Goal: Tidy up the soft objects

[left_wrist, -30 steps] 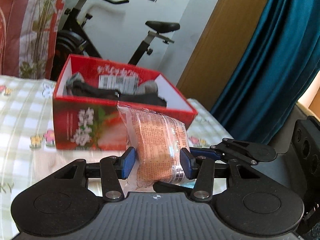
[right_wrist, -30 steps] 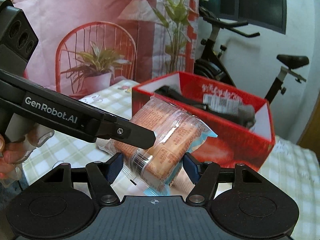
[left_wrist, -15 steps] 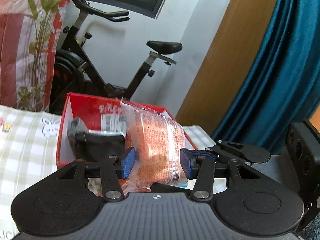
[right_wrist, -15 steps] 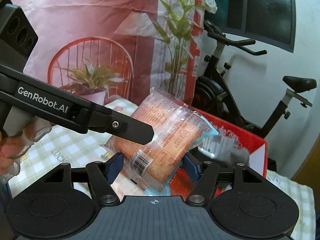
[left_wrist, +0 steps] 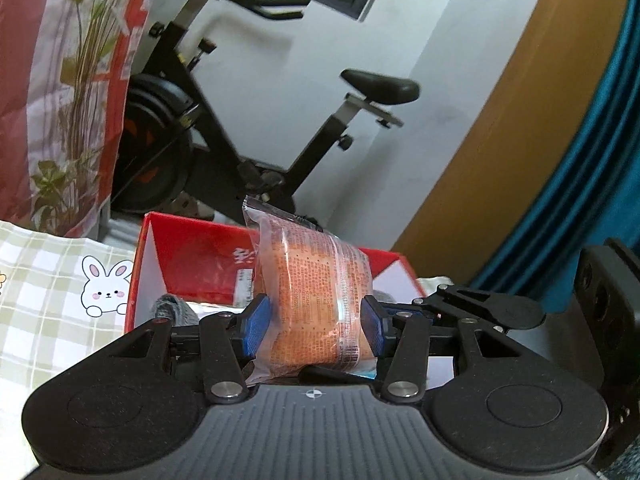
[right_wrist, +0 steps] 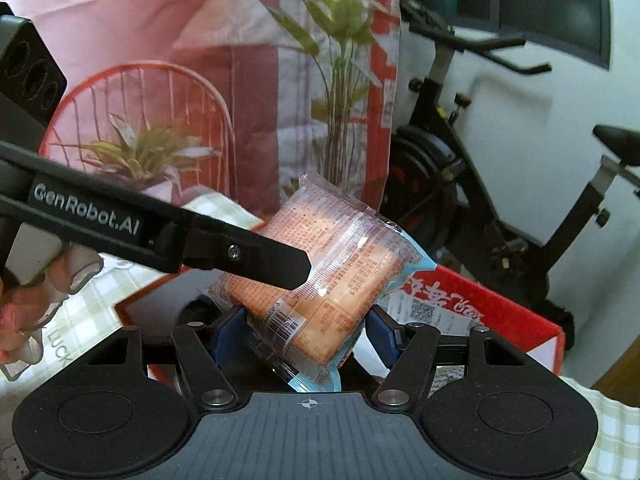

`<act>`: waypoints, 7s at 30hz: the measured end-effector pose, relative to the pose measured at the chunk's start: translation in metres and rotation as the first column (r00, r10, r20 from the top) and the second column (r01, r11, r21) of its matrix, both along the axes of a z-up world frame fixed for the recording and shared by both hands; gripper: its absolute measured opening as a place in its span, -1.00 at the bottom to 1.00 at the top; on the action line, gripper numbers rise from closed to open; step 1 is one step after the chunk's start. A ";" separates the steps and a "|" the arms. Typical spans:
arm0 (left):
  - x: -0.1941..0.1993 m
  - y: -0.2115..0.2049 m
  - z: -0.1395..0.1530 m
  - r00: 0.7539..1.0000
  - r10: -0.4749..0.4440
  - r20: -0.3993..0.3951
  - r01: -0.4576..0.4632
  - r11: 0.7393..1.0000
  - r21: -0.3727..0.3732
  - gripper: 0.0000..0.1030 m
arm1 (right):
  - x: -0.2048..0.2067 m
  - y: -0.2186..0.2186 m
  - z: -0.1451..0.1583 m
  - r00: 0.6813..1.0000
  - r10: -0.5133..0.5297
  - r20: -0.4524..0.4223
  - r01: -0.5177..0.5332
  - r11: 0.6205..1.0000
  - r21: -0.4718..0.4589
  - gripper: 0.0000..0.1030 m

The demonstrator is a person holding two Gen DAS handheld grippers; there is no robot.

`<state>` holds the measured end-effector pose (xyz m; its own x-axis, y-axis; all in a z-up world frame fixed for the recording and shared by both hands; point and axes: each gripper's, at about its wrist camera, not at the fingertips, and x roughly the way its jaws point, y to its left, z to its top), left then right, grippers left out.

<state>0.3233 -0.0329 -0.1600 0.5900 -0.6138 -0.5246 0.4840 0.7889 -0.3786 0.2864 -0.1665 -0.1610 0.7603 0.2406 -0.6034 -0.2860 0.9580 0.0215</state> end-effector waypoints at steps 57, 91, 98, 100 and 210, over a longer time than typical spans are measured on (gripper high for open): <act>-0.119 0.081 -0.036 0.974 0.217 0.060 -0.224 0.925 0.306 0.93 | -0.169 -0.010 -0.057 0.907 -0.419 -0.050 0.422 0.898 0.122 0.77; -0.141 0.087 -0.104 0.976 0.208 -0.068 -0.188 0.956 0.226 -0.56 | -0.186 0.009 -0.116 0.919 -0.350 -0.181 0.382 0.906 0.185 -0.60; -0.170 0.081 -0.088 0.981 0.194 -0.019 -0.187 0.961 0.204 -0.57 | -0.211 0.004 -0.102 0.914 -0.381 -0.138 0.403 0.894 0.196 -0.62; -0.177 0.080 -0.082 0.981 0.192 0.002 -0.188 0.962 0.197 -0.57 | -0.217 0.004 -0.097 0.915 -0.385 -0.121 0.402 0.895 0.192 -0.62; -0.245 0.073 0.205 0.826 0.273 0.493 -0.389 0.910 0.147 1.00 | -0.261 0.046 0.204 0.795 -0.519 0.315 0.508 0.852 0.122 0.99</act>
